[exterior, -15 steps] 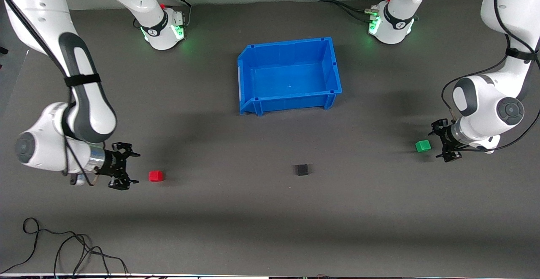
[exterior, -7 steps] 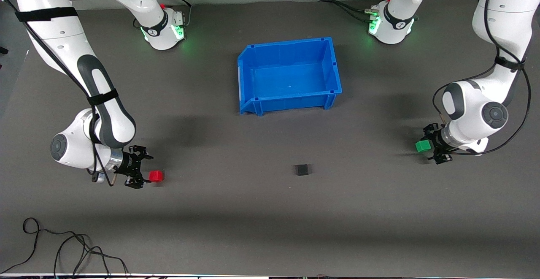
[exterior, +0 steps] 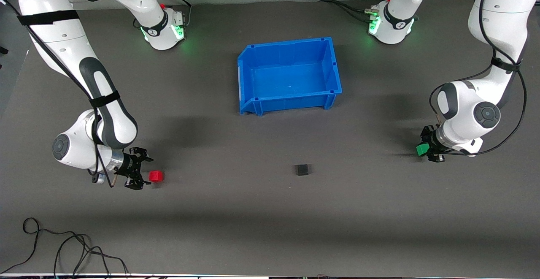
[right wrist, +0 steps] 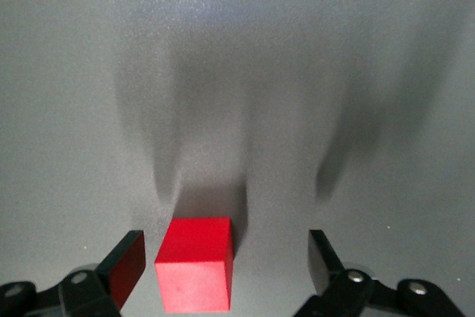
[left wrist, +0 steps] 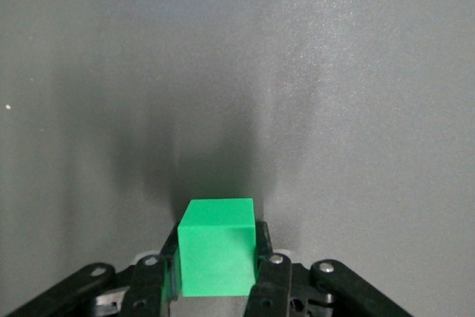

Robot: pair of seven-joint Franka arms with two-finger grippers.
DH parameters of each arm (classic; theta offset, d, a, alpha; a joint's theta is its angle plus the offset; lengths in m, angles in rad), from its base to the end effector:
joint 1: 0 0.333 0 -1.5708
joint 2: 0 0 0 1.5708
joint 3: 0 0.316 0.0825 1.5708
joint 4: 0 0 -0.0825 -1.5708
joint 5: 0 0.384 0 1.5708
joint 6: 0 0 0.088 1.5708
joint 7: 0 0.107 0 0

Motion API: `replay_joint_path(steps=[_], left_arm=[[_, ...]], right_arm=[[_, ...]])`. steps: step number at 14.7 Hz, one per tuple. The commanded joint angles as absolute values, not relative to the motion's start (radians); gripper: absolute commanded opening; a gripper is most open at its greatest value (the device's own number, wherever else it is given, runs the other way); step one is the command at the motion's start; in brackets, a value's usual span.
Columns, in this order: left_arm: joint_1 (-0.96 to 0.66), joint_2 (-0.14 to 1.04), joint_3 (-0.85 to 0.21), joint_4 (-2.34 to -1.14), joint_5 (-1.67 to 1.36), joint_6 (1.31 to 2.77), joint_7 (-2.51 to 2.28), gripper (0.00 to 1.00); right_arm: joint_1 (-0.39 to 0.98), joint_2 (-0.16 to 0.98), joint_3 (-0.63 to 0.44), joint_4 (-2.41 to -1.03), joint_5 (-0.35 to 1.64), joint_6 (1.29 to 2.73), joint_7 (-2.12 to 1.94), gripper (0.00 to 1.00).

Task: Attach green and red cubes to black cube
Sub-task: 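Close the right gripper on the red cube while the left gripper grips green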

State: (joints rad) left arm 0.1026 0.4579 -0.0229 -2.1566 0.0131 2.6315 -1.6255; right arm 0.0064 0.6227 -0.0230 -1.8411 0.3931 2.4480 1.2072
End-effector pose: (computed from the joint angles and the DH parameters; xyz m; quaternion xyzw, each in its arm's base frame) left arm 0.5662 0.0447 0.1842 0.6614 0.7500 0.0049 0.0073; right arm 0.6427 -0.0096 0.1859 -0.7181 0.6860 0.0714 0.0931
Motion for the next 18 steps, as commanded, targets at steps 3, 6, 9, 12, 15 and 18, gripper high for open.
replay_joint_path(steps=[3,6,9,12,15,18], left_arm=[[0.086,0.430,-0.015,-2.134,0.037,2.625,-1.632,0.11],[0.032,0.433,-0.017,-2.024,0.035,2.487,-1.635,0.03],[-0.081,0.452,-0.018,-1.933,0.018,2.434,-1.672,0.03],[-0.167,0.492,-0.017,-1.902,0.018,2.436,-1.747,0.06],[-0.250,0.549,-0.017,-1.841,0.017,2.453,-1.837,0.08],[-0.326,0.642,-0.017,-1.715,0.017,2.444,-1.969,0.08]], right_arm=[[0.011,0.640,-0.023,-1.815,0.425,2.459,1.177,0.40],[0.012,0.638,-0.015,-1.799,0.425,2.453,1.180,0.28],[0.031,0.623,-0.014,-1.769,0.425,2.416,1.189,0.28],[0.061,0.618,-0.014,-1.686,0.449,2.297,1.238,0.28],[0.167,0.618,-0.015,-1.632,0.451,2.283,1.369,0.28],[0.286,0.661,-0.015,-1.553,0.451,2.287,1.471,0.28]])
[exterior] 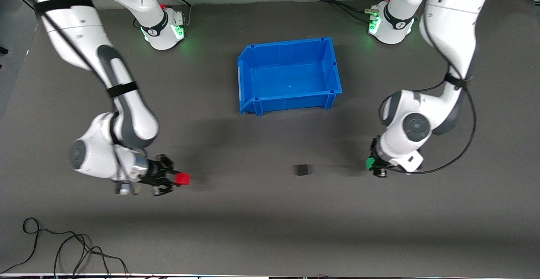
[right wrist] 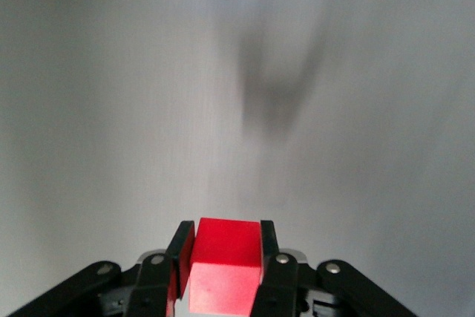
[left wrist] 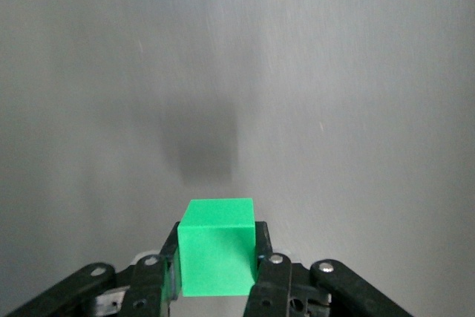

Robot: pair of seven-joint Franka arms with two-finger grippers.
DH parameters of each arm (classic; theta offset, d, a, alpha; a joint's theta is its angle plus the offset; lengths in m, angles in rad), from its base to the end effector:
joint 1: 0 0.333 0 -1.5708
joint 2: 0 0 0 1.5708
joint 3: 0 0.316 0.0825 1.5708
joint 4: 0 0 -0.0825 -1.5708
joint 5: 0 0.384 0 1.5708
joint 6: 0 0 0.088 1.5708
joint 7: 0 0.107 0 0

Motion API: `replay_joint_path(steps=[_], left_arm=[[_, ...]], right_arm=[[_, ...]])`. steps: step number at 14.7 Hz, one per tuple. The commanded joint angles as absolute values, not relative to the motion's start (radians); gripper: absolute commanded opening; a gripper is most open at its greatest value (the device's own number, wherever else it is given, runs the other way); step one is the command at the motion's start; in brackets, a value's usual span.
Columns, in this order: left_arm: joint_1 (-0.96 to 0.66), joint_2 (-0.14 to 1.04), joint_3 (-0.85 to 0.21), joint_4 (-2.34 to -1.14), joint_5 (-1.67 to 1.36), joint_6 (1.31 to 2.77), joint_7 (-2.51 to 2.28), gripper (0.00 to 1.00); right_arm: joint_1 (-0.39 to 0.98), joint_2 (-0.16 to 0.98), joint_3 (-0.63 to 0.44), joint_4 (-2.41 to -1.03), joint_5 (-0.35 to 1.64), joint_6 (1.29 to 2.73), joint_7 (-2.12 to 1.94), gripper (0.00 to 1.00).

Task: Attach green and red cubes to black cube
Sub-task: 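Carry the red cube and green cube toward the black cube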

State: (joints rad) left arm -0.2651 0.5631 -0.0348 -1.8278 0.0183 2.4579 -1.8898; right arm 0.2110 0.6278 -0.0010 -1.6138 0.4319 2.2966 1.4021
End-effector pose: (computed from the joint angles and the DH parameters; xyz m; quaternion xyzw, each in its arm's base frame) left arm 0.6269 -0.1922 0.2310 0.7027 0.7107 0.0126 0.0314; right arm 0.6822 0.1547 0.2658 -0.7308 0.6621 0.0996 0.1328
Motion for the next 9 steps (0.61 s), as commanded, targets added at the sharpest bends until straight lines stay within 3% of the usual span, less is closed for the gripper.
replay_joint_path(steps=[1,9], left_arm=[[-0.340,0.664,-0.018,-1.686,0.017,2.451,-2.002,0.08],[-0.413,0.736,-0.018,-1.592,-0.086,2.461,-2.098,0.09]], right_arm=[[0.320,0.690,-0.015,-1.513,0.451,2.287,1.492,0.28],[0.527,0.873,-0.023,-1.304,0.356,2.289,1.588,0.28]])
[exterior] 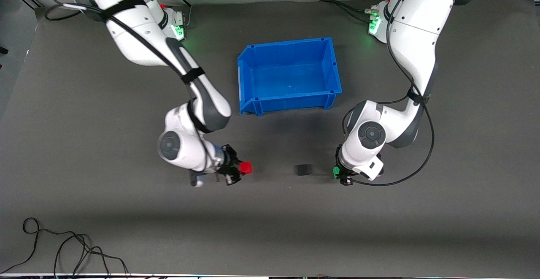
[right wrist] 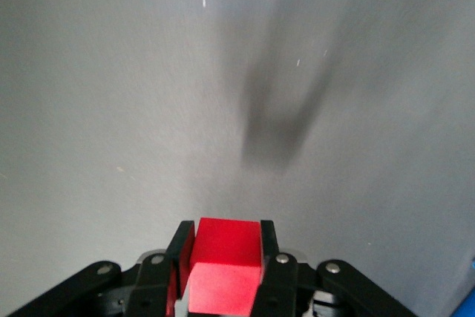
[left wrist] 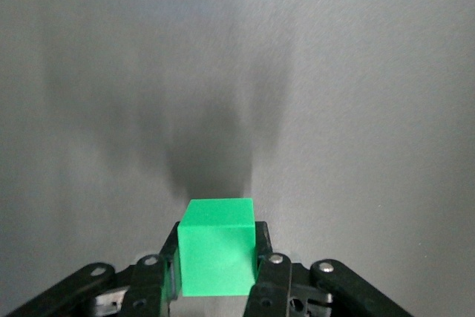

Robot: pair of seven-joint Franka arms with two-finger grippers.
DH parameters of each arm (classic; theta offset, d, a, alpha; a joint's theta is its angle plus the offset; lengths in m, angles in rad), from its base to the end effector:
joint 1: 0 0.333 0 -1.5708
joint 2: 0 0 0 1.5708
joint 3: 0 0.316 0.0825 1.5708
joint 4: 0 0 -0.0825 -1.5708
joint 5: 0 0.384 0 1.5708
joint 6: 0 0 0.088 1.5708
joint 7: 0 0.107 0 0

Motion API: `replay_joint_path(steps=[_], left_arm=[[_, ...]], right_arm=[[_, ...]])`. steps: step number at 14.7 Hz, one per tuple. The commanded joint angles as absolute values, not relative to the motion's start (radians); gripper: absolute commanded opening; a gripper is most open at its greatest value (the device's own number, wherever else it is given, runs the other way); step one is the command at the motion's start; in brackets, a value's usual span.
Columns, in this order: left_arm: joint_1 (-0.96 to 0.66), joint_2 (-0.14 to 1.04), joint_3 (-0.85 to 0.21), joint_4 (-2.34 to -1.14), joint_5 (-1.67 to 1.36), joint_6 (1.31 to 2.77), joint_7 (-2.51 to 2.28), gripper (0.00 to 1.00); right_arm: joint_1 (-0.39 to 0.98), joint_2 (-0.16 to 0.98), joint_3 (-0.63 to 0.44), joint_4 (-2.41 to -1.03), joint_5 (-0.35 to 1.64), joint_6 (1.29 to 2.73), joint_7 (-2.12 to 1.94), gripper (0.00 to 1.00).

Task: Attach green and red cubes to black cube
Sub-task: 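Carry the red cube and green cube toward the black cube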

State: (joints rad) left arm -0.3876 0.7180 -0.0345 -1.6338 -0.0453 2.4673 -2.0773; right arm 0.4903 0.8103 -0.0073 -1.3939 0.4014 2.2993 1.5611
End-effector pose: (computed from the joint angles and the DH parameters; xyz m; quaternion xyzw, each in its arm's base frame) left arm 0.6404 -0.2841 0.2091 0.6591 0.7494 -0.0066 0.0631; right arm 0.6535 0.3534 0.2334 -0.7767 0.6094 0.1056 0.1194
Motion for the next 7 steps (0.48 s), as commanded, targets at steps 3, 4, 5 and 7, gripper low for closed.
replay_joint_path(steps=[3,4,5,7], left_arm=[[-0.452,0.768,-0.020,-1.574,-0.092,2.461,-2.102,0.09],[-0.463,0.784,-0.020,-1.553,-0.094,2.461,-2.108,0.09],[-0.469,0.804,-0.020,-1.524,-0.092,2.461,-2.123,0.09],[-0.488,0.840,-0.021,-1.471,-0.092,2.444,-2.137,0.09]], right_arm=[[0.567,0.911,-0.021,-1.270,0.290,2.290,1.585,0.28],[0.583,0.920,-0.021,-1.264,0.269,2.289,1.585,0.28],[0.594,0.926,-0.021,-1.255,0.262,2.290,1.586,0.28],[0.617,0.956,-0.021,-1.220,0.262,2.290,1.609,0.28]])
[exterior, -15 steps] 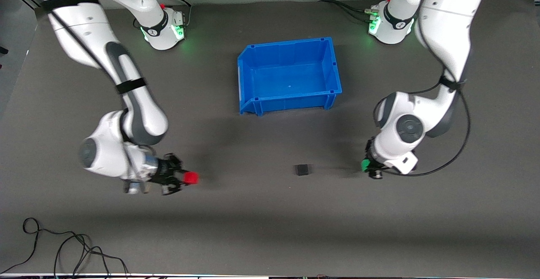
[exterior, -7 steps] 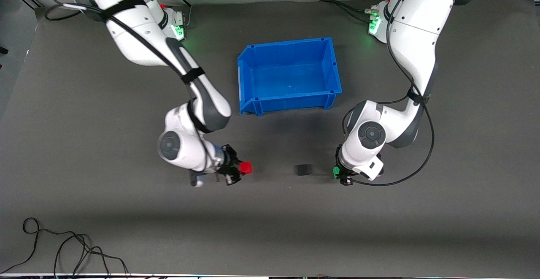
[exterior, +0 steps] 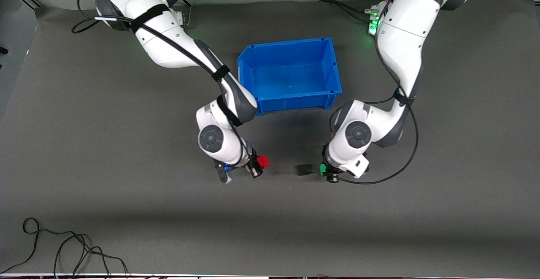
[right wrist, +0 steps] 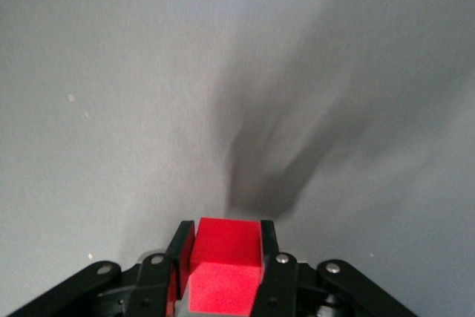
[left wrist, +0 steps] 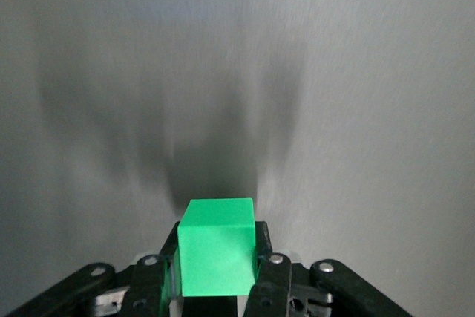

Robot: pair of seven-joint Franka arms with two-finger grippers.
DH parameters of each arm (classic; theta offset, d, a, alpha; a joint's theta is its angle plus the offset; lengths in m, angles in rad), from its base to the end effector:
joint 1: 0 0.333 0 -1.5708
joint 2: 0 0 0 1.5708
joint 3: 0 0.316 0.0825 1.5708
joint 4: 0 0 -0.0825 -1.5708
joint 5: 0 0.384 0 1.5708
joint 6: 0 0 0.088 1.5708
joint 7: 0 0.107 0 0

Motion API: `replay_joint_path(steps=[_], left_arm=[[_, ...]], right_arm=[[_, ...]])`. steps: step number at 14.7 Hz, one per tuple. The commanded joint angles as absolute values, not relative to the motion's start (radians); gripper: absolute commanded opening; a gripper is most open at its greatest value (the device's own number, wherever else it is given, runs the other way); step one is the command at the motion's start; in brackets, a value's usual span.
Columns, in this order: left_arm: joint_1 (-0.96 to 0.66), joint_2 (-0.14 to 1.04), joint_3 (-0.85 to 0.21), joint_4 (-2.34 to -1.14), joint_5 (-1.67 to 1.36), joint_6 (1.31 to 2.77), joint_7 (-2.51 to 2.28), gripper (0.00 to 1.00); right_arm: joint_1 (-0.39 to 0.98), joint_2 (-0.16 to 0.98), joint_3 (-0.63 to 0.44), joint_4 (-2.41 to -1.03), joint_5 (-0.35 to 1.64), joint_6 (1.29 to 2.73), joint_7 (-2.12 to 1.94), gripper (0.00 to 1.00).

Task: Attach green and red cubes to black cube
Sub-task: 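Carry the red cube and green cube toward the black cube, then press the red and green cubes against the black cube's sides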

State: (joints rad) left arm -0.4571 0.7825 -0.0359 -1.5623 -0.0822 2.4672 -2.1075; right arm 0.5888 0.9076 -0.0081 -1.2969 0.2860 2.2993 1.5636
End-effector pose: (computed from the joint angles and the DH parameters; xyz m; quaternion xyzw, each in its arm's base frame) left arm 0.6309 -0.3343 0.1943 0.6629 0.7452 -0.0221 0.0695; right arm 0.6282 0.4212 0.2041 -0.8305 0.5444 0.0720 0.0928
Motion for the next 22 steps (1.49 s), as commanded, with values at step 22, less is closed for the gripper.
replay_joint_path(steps=[22], left_arm=[[-0.506,0.847,-0.038,-1.463,-0.103,2.456,-2.152,0.13]], right_arm=[[0.693,1.120,-0.029,-1.037,0.218,2.483,2.009,0.24]])
